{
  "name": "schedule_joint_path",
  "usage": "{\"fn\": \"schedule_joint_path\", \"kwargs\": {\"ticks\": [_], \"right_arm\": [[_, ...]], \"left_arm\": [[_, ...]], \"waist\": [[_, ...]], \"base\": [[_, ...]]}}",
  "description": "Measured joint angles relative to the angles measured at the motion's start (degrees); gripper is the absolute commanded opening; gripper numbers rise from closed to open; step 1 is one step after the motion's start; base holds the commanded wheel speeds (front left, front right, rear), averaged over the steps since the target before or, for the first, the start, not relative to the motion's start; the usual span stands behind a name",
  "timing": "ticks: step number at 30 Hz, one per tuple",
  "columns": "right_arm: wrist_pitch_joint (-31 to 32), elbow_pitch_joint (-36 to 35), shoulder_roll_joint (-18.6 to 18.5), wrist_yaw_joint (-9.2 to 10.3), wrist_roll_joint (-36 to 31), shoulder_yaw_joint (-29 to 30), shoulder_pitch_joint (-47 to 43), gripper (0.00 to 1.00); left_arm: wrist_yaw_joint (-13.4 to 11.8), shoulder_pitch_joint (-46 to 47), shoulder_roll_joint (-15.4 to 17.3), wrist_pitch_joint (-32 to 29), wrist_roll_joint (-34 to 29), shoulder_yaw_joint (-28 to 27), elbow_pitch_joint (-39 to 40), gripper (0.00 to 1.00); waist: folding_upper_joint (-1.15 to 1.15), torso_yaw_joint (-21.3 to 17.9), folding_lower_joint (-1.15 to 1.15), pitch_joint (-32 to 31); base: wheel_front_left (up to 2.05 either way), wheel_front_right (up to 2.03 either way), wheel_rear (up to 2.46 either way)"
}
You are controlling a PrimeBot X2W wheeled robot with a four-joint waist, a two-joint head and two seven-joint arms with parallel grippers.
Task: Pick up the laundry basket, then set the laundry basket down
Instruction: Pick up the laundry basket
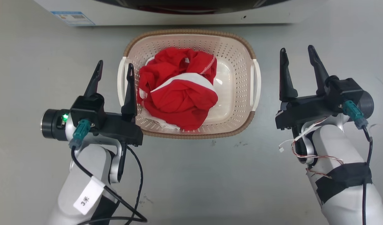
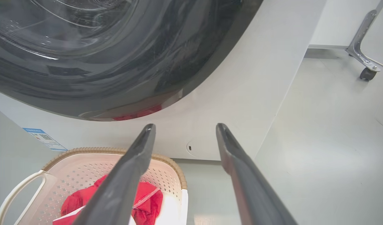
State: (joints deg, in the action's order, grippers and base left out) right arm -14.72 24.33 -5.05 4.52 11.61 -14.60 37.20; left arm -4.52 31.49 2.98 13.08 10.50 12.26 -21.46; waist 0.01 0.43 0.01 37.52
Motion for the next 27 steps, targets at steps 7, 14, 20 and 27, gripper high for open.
{"fn": "schedule_joint_path", "kwargs": {"ticks": [7, 14, 20, 27], "right_arm": [[0.00, 4.56, -0.09, -0.07, 0.05, 0.64, 4.24, 1.00], [0.01, 8.94, -0.04, -0.33, 0.05, 0.38, 7.82, 1.00], [0.01, 12.68, 0.04, -0.49, 0.25, 0.00, 9.70, 1.00], [0.01, 16.53, 0.38, -0.52, 0.57, -0.77, 11.75, 1.00]], "left_arm": [[0.00, 4.97, -0.54, -0.21, 0.49, 0.12, -4.60, 1.00], [0.03, 8.38, -0.80, -0.19, 1.07, -0.10, -9.78, 1.00], [0.07, 10.90, -0.90, -0.11, 2.44, -0.42, -14.34, 1.00], [0.49, 13.45, -1.05, -0.11, 2.82, -0.49, -19.31, 1.00]], "waist": [[0.00, 0.87, 0.00, 5.83], [0.00, 1.82, 0.00, 10.66], [0.00, 2.46, -0.01, 13.78], [0.00, 2.82, -0.01, 16.49]], "base": [[0.00, 0.00, 0.00], [0.00, 0.00, 0.00], [0.00, 0.00, 0.00], [0.00, 0.00, 0.00]]}}
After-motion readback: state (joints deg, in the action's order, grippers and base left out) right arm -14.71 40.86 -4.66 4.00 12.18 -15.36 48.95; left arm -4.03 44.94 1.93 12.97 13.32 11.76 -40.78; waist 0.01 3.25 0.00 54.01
